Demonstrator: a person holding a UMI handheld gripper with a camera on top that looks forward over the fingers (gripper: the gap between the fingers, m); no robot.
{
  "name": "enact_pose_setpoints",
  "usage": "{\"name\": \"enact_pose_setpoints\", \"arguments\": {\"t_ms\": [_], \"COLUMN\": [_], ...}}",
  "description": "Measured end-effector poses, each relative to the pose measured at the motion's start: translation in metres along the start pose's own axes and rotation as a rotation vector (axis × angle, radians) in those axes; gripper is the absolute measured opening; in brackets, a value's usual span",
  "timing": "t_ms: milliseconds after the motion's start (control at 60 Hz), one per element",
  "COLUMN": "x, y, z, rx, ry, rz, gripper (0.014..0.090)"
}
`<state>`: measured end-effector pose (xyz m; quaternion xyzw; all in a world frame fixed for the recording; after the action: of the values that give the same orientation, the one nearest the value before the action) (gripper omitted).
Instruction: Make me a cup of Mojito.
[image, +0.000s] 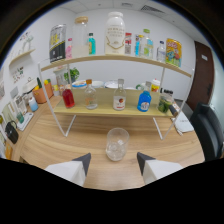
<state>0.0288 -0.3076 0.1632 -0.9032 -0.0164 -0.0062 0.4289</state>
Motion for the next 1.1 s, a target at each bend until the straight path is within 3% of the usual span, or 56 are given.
{"name": "enact_pose_setpoints", "arguments": {"t_ms": [333, 667, 1100], "x": [0.005, 0.085, 0.173], "y": [0.014, -0.001, -0.086], "z": [-0.012, -0.028, 0.045], "rx": [-0.008, 0.024, 0.085], "ry": [-0.003, 0.037, -0.005], "rz": [-0.009, 0.014, -0.006], "gripper": [0.086, 0.0861, 0.0856]}}
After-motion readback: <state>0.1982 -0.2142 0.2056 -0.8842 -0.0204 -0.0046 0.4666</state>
